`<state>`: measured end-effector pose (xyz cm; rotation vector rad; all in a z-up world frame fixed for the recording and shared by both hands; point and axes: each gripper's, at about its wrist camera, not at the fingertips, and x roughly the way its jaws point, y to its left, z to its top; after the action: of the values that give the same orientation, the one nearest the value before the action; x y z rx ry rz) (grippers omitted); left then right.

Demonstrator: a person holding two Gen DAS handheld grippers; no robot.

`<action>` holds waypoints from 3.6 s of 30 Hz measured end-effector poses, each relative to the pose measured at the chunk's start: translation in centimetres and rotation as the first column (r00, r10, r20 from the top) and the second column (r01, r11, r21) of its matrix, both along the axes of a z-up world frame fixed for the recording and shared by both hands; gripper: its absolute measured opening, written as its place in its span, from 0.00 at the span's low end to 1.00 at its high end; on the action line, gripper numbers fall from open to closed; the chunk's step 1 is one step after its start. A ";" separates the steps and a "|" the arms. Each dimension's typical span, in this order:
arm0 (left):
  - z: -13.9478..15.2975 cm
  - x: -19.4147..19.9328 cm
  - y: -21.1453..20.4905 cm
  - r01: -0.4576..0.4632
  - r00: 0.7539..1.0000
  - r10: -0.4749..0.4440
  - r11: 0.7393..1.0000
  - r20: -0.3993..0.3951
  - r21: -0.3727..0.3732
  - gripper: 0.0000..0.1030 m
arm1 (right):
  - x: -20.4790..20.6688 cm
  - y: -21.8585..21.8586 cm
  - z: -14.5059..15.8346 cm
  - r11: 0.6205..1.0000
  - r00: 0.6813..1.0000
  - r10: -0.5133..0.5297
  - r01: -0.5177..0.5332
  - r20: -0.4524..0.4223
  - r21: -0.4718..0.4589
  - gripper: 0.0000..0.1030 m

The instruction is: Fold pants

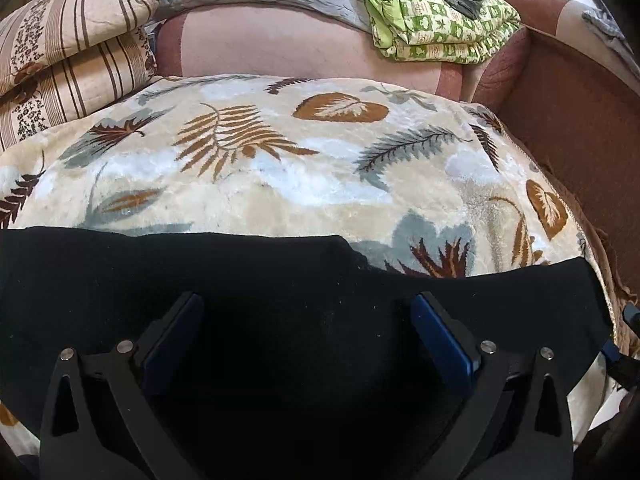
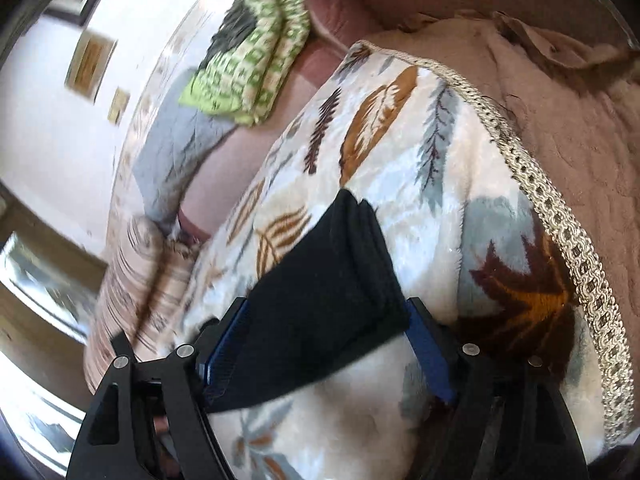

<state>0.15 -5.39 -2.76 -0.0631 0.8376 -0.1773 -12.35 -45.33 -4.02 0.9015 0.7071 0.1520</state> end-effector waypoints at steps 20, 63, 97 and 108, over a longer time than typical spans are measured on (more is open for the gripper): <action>0.3 -0.1 0.9 -0.021 1.000 0.021 0.996 -0.001 -0.082 1.00 | -0.2 0.1 -0.1 0.987 0.991 -0.090 0.075 -0.097 -0.145 0.09; 2.0 2.5 13.4 -0.321 0.947 0.300 0.883 -0.112 -0.342 1.00 | 6.8 29.7 3.1 0.737 0.749 0.645 -0.557 0.151 -0.382 0.08; -2.0 4.4 5.1 -0.020 0.940 -0.195 0.786 -0.279 -0.618 0.01 | 3.7 21.4 0.4 0.656 0.854 0.498 -0.483 -0.148 -0.580 0.00; 3.9 0.1 4.7 0.159 0.981 -0.193 0.802 0.001 -0.576 0.24 | 9.2 19.7 3.4 0.753 0.900 0.435 -0.376 -0.021 -0.540 0.06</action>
<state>0.27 -0.65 1.10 -0.5668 0.8226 -0.6083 -3.12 -25.62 -0.64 0.1867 0.7864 0.3699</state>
